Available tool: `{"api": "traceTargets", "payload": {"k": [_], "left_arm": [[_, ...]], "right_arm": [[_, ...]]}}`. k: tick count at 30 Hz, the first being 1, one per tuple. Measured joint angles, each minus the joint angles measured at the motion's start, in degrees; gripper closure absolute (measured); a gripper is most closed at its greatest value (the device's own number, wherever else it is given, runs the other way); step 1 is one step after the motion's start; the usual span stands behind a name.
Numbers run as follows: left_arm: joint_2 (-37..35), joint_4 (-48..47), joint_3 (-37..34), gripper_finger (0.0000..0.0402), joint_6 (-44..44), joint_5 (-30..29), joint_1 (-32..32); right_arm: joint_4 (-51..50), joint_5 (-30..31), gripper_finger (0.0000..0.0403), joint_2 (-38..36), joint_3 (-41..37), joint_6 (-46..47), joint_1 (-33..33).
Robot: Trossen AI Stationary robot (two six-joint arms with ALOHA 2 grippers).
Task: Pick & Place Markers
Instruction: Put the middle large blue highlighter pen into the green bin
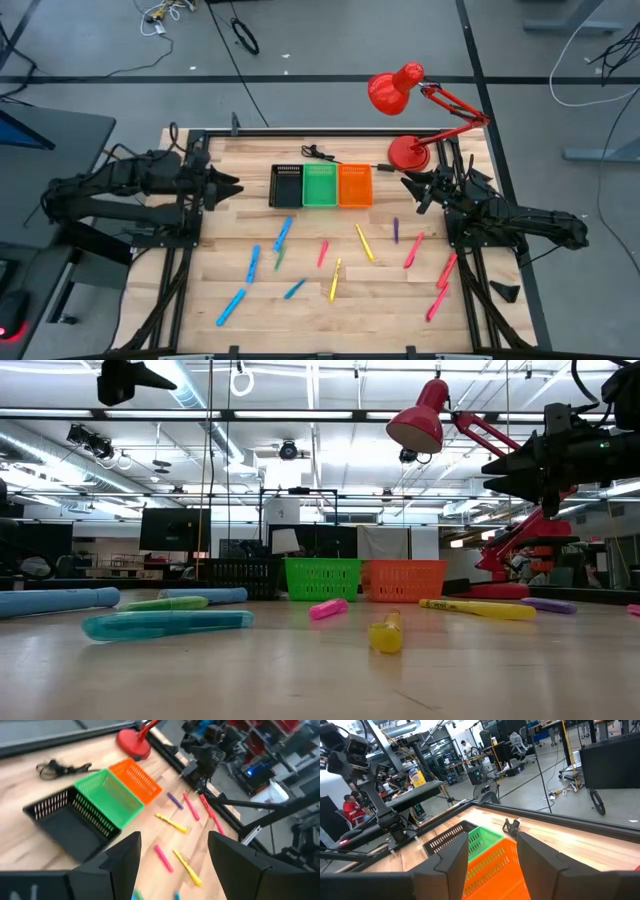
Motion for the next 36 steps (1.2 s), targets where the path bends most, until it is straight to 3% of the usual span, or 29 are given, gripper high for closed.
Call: {"api": "traceTargets", "payload": {"k": [11, 23, 31, 36], "left_arm": [[11.29, -15.59, 14.04, 0.0165, -20.02, 0.16, -4.02], [19.45, -21.89, 18.63, 0.0165, -47.95, 2.27, -13.50], [23.41, -23.31, 21.29, 0.0165, -57.27, 8.40, -17.32], [26.43, -29.50, 26.54, 0.0165, -59.51, 9.63, -19.62]], "right_arm": [[0.00, 0.00, 0.0233, 0.00, 0.01, 0.00, -0.01], [0.02, 0.00, 0.0233, 0.00, 0.00, -0.01, 0.00], [0.01, -0.01, 0.0233, 0.01, 0.00, 0.00, 0.00], [0.02, -0.02, 0.0233, 0.02, 0.02, 0.00, 0.00]]}}
